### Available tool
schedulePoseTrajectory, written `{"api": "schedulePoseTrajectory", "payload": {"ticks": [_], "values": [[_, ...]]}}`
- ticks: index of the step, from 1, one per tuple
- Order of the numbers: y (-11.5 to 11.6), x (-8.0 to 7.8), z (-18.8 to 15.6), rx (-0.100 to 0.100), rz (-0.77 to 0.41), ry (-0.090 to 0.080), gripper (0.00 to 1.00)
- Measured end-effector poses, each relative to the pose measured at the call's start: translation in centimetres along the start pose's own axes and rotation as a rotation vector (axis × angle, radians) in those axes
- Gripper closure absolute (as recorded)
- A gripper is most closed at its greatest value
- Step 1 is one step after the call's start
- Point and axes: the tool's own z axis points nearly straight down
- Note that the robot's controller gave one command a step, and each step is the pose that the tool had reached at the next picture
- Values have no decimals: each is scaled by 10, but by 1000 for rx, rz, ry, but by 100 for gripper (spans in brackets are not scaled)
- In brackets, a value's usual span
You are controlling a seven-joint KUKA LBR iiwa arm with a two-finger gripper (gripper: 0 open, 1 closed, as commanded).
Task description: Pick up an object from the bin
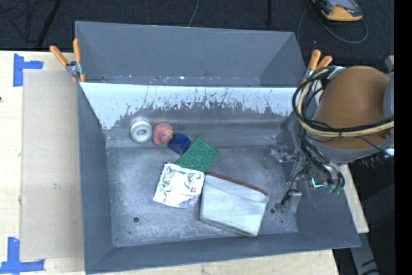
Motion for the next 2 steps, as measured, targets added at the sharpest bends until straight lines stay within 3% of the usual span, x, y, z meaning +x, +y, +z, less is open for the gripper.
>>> {"api": "schedulePoseTrajectory", "payload": {"ticks": [1,2], "values": [[43,-10,113,5,-614,6,0],[11,-33,112,3,-679,-3,0]]}}
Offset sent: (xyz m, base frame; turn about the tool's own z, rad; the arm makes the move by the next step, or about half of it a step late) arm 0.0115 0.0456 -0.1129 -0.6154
